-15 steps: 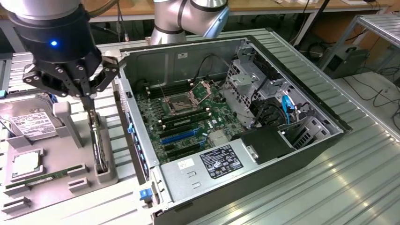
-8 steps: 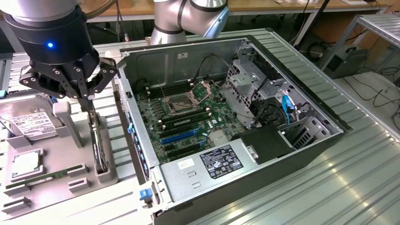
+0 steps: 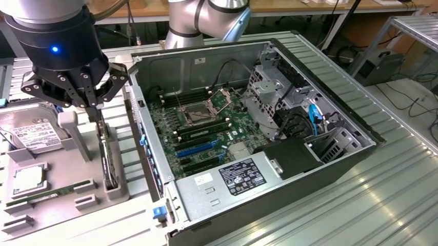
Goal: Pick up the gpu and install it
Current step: 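Pick up the gpu and move the gpu toward the slot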
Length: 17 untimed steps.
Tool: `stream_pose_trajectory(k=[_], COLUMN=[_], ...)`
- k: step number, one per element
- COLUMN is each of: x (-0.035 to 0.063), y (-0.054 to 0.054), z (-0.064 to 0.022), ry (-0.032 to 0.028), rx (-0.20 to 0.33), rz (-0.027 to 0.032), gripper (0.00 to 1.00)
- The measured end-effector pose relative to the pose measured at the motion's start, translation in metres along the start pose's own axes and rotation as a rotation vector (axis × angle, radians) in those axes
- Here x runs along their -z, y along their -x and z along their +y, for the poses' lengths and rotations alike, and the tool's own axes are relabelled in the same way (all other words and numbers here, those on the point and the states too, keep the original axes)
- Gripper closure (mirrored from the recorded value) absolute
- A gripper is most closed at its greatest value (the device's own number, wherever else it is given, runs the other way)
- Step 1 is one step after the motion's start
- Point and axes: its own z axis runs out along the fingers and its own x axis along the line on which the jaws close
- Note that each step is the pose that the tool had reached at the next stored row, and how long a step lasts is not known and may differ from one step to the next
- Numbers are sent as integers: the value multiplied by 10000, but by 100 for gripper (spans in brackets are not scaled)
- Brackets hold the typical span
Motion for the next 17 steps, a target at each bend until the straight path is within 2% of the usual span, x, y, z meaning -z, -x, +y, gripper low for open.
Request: stream_pose_trajectory(k=[2,5,6,8,12,17], x=[0,0,-1,-31,-126,-264], y=[0,0,0,-5,-95,-101], z=[0,0,0,-1,-13,-37], ry=[0,0,-1,-5,-7,-7], rx=[0,-1,0,0,-7,-16], rz=[-1,0,1,-10,-10,-10], gripper=[89,70,70,58,58,58])
